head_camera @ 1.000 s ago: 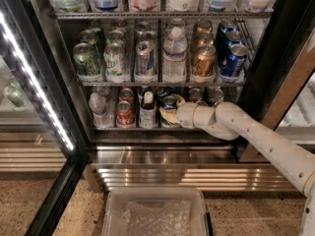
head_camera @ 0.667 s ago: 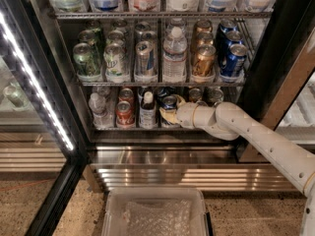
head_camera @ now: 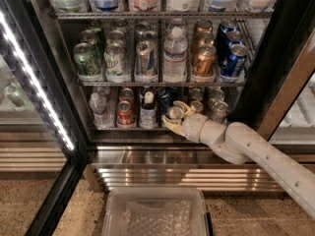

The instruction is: Pick pepsi can from bottom shelf of fridge

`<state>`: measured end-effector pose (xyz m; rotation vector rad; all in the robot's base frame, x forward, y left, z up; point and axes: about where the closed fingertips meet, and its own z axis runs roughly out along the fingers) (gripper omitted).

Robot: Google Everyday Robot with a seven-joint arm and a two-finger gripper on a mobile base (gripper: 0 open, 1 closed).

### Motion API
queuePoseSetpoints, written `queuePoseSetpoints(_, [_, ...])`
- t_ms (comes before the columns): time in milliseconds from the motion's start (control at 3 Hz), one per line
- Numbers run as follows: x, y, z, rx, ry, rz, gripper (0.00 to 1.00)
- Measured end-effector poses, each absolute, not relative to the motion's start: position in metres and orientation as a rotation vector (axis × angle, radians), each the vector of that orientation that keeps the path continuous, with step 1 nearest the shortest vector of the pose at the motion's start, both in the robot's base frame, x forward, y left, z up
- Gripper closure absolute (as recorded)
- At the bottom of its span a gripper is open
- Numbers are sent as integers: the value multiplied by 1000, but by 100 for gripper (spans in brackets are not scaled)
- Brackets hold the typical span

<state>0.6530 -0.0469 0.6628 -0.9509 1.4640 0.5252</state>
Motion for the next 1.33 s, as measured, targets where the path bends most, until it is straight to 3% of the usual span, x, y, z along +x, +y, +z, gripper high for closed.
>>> queuePoseSetpoints(667, [603,-77,741,-943,1300,301,100])
queuePoseSetpoints(1333, [588,-71,769,-1008,1429,503,100])
